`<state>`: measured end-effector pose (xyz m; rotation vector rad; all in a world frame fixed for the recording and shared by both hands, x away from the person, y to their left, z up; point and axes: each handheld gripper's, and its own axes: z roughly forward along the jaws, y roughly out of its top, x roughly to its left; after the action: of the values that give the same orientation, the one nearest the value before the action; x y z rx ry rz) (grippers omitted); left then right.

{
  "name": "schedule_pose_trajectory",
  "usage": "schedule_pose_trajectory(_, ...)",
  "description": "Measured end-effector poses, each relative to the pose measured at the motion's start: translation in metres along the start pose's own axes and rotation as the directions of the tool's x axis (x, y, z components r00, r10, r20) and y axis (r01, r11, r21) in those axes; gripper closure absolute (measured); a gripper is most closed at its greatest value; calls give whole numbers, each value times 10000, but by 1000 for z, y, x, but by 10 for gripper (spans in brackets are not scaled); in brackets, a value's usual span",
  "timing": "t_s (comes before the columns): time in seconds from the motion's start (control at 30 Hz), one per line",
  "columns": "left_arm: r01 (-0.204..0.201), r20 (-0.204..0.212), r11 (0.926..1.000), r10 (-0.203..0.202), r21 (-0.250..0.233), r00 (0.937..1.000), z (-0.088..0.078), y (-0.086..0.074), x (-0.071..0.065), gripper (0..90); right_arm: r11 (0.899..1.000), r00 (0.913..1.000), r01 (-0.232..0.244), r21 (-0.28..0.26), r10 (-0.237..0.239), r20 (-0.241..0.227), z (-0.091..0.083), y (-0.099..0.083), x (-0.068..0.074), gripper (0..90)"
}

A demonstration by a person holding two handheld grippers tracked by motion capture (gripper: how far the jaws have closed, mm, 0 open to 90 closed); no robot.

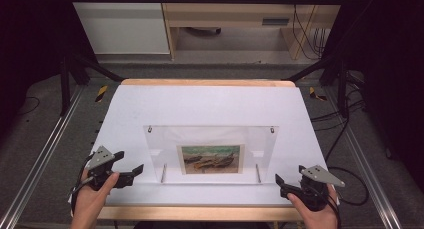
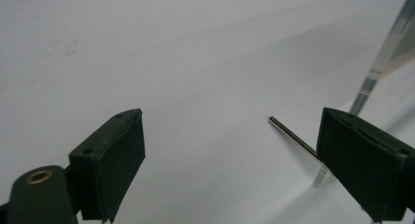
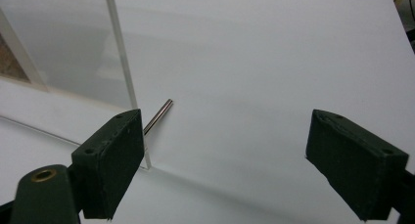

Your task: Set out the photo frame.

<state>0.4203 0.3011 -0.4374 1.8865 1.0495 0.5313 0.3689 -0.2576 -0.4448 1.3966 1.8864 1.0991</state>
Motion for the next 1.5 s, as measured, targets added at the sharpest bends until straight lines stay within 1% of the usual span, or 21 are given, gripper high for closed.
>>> schedule_pose_trajectory(0.07, 116, -277, 9999, -117, -28, 9995, 1, -1, 3, 116, 10000, 10000, -37, 18, 37, 82, 2, 0, -2, 146)
schedule_pose_trajectory(0.13, 84, -517, 10000, -82, 39, 9986, 3, -1, 6, 117, 9999, 9998, -89, 48, 88, 183, 5, 2, -3, 146)
schedule_pose_trajectory(0.23, 41, -1019, 9998, -21, 198, 9948, 10, -2, 12, 117, 9999, 9989, 11, 129, -17, 466, 16, 4, -7, 147)
schedule_pose_trajectory(0.3, 109, -1229, 9996, -75, 275, 9924, 16, -2, 17, 118, 9997, 9982, -49, 231, 35, 604, 22, 6, -10, 147)
schedule_pose_trajectory(0.4, 68, -1282, 9993, -22, 355, 9917, 22, -1, 20, 118, 9989, 9969, -296, 365, 269, 736, 30, 8, -18, 145)
schedule_pose_trajectory(0.47, 104, -1241, 9989, -46, 467, 9923, 27, 1, 23, 121, 9985, 9955, -436, 320, 407, 854, 33, 10, -23, 144)
schedule_pose_trajectory(0.57, 88, -1311, 9981, -7, 610, 9914, 34, 5, 29, 126, 9970, 9941, -734, 241, 713, 818, 41, 15, -29, 134)
schedule_pose_trajectory(0.6, 167, -1306, 9980, -87, 602, 9914, 38, 7, 31, 126, 9964, 9941, -808, 251, 787, 748, 44, 17, -30, 132)
schedule_pose_trajectory(0.77, 168, -1428, 9975, -68, 689, 9897, 47, 12, 41, 125, 9967, 9942, -751, 293, 726, 794, 60, 30, -37, 120)
schedule_pose_trajectory(0.83, 194, -1577, 9973, -81, 704, 9875, 50, 13, 44, 125, 9971, 9941, -672, 361, 639, 875, 67, 33, -39, 118)
schedule_pose_trajectory(0.93, 276, -1576, 9968, -156, 744, 9874, 54, 13, 48, 124, 9967, 9936, -720, 380, 684, 896, 74, 36, -41, 112)
schedule_pose_trajectory(1.0, 225, -1572, 9968, -102, 765, 9875, 58, 14, 50, 124, 9974, 9937, -634, 352, 598, 945, 78, 37, -43, 106)
schedule_pose_trajectory(1.07, 135, -1516, 9967, -13, 795, 9884, 62, 15, 51, 124, 9969, 9954, -713, 346, 689, 665, 83, 36, -46, 82)
schedule_pose_trajectory(1.13, 39, -1412, 9962, 85, 874, 9899, 65, 18, 52, 124, 9947, 9942, -950, 385, 928, 540, 90, 38, -47, 103)
schedule_pose_trajectory(1.17, -87, -1385, 9951, 223, 983, 9901, 65, 19, 52, 128, 9937, 9946, -973, 551, 951, 415, 93, 39, -48, 112)
schedule_pose_trajectory(1.23, -169, -1296, 9941, 308, 1072, 9911, 65, 20, 51, 131, 9931, 9951, -883, 776, 844, 522, 96, 41, -48, 119)
schedule_pose_trajectory(1.27, -200, -1090, 9942, 316, 1060, 9935, 65, 20, 51, 148, 9922, 9954, -791, 968, 734, 613, 97, 43, -47, 137)
schedule_pose_trajectory(1.3, -96, -731, 9936, 179, 1124, 9972, 66, 19, 50, 151, 9895, 9950, -859, 1162, 792, 612, 97, 44, -46, 147)
schedule_pose_trajectory(1.33, -155, -698, 9915, 247, 1293, 9973, 66, 18, 50, 149, 9852, 9957, -810, 1510, 732, 568, 98, 45, -46, 149)
schedule_pose_trajectory(1.4, -317, -915, 9883, 457, 1493, 9948, 64, 18, 50, 143, 9772, 9980, -512, 2063, 426, 458, 97, 45, -45, 149)
schedule_pose_trajectory(1.5, -83, -944, 9883, 229, 1520, 9953, 59, 17, 51, 128, 9696, 9988, -362, 2421, 270, 414, 95, 41, -44, 149)
